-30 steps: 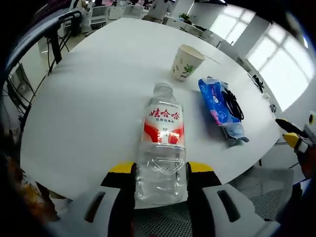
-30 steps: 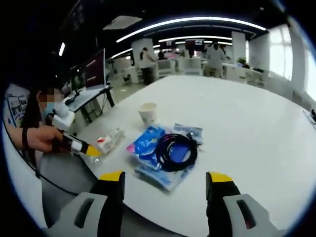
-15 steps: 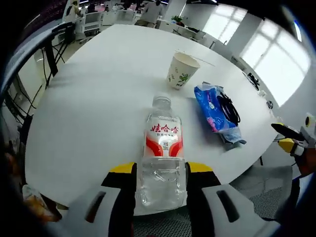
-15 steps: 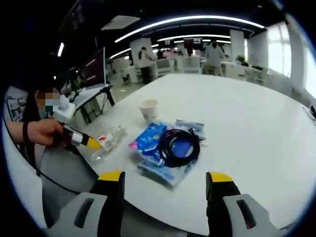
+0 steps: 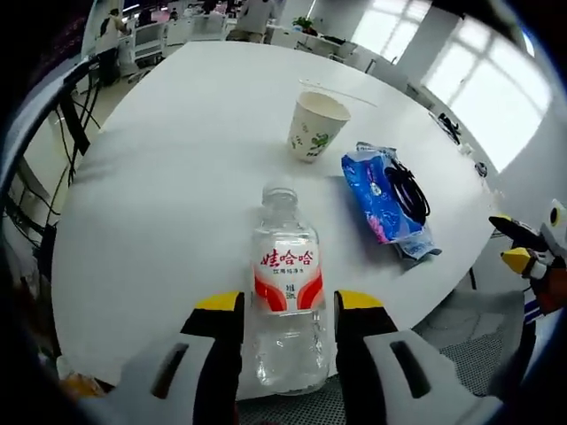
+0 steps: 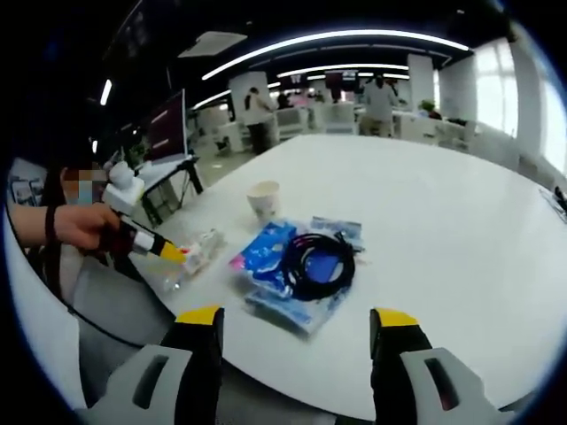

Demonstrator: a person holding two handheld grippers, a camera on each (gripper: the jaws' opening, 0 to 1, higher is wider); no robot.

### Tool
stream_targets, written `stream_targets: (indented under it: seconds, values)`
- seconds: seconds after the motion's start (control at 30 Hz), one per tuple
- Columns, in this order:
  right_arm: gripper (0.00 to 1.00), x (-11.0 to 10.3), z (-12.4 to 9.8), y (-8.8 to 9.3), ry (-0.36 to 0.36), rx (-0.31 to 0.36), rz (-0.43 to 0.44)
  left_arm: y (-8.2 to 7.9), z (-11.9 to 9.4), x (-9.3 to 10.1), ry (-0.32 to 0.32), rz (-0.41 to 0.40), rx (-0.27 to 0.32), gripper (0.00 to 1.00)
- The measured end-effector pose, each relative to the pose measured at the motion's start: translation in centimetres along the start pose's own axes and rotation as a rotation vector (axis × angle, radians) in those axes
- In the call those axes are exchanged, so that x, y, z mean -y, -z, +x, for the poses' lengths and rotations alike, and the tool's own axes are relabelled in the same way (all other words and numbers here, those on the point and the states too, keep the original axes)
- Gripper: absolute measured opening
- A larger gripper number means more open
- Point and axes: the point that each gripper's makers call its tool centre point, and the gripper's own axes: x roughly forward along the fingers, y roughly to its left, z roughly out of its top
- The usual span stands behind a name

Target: Arrange the tabletop items into an orderly group along one side of the table until the central work area is clear of visible clutter.

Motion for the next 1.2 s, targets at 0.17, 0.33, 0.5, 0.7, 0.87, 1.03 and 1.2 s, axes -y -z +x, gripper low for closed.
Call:
stream_targets:
  seconds: [0.17, 0.33, 0.5, 0.7, 0.87, 1.03, 1.2]
  values:
    - [0.68, -0.2, 0.1, 0.1, -0.005, -0.006, -0.005, -0.6, 0.5, 0.3, 0.016, 0.055, -0.060, 0.46]
    - [0.69, -0.5, 0.1, -0.1, -0.012, -0.011, -0.012, -0.9, 0.8, 0.3, 0.019, 0.073, -0.111, 0.49]
    - [0.69, -0.9, 0.0, -0.5, -0.023, -0.012, -0.022, -1.1, 1.0, 0.7, 0.014, 0.079, -0.151, 0.52]
    - [0.69, -1.3, 0.1, -0.9, -0.039, -0.010, -0.018, -1.6, 1.5, 0.2, -0.012, 0.093, -0.198, 0.51]
    - [0.69, -1.4, 0.2, -0.7, -0.045, -0.017, -0.024, -1.5, 1.3, 0.5, -0.023, 0.099, -0.236, 0.51]
    - [0.69, -1.5, 0.1, -0.6, -0.044, -0.021, -0.018, -1.5, 1.8, 0.2, -0.033, 0.122, -0.279, 0.52]
    - [0.69, -1.4, 0.1, -0.7, -0.042, -0.019, -0.012, -1.7, 2.8, -0.4, -0.041, 0.137, -0.297, 0.52]
